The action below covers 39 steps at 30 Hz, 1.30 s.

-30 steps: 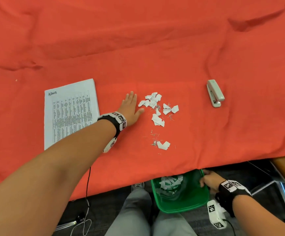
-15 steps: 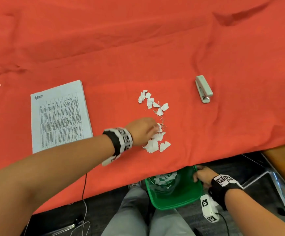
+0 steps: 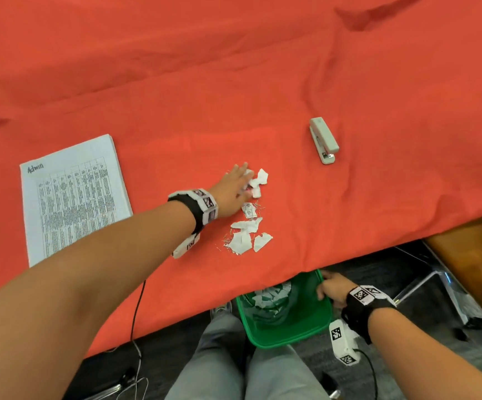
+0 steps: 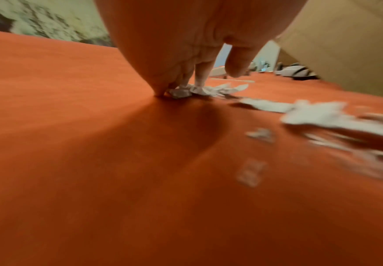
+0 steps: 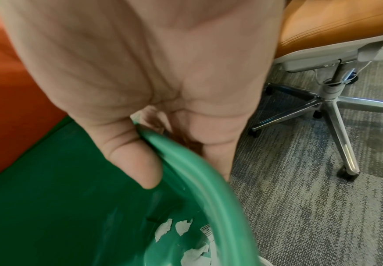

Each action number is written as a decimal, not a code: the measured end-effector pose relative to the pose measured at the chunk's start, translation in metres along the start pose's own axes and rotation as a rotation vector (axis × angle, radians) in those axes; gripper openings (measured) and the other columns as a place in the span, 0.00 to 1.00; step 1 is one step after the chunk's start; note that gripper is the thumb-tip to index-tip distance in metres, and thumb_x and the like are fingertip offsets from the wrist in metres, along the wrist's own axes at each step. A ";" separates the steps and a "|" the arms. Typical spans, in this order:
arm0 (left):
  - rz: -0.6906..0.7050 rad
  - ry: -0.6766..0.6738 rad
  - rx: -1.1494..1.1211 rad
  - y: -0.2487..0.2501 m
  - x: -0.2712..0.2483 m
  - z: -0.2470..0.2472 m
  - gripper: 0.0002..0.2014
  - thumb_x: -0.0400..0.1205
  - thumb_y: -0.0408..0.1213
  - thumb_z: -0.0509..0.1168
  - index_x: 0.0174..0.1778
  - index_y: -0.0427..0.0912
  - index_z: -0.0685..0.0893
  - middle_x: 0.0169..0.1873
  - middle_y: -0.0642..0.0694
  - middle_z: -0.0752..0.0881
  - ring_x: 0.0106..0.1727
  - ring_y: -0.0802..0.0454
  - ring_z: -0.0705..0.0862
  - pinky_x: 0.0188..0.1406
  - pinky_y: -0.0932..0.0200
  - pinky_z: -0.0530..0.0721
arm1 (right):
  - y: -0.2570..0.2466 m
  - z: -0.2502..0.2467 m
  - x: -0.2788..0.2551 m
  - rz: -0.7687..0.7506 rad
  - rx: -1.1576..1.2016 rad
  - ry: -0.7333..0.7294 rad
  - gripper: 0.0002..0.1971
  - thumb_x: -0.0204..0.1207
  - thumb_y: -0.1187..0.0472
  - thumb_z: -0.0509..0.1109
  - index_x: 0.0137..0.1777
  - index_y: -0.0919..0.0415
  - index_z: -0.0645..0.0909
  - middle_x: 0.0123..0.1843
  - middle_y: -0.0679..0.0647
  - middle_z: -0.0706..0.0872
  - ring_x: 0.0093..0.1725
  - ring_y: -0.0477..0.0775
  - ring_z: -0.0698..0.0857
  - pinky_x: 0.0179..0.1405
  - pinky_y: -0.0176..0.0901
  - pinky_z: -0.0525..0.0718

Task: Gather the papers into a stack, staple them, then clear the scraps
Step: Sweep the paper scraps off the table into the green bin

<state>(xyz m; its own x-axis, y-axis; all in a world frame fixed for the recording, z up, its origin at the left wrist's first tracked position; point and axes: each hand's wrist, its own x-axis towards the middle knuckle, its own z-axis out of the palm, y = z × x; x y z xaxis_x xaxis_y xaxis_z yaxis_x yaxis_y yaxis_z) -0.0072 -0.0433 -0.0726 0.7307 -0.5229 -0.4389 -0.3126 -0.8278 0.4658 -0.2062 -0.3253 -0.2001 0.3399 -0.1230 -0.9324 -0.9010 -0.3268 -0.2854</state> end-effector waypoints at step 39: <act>0.128 0.218 0.111 0.068 -0.117 0.082 0.21 0.83 0.36 0.60 0.74 0.46 0.75 0.71 0.46 0.74 0.74 0.45 0.69 0.74 0.48 0.71 | 0.016 0.001 -0.002 -0.041 0.080 -0.028 0.42 0.46 0.77 0.60 0.64 0.50 0.78 0.48 0.69 0.86 0.47 0.76 0.88 0.47 0.80 0.84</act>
<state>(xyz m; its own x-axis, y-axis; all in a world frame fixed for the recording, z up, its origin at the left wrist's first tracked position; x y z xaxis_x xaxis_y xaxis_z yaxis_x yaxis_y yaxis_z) -0.1639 -0.0553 -0.0527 0.7907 -0.5786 -0.2003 -0.4666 -0.7812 0.4147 -0.2213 -0.3297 -0.2033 0.3705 -0.0839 -0.9250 -0.9055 -0.2547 -0.3395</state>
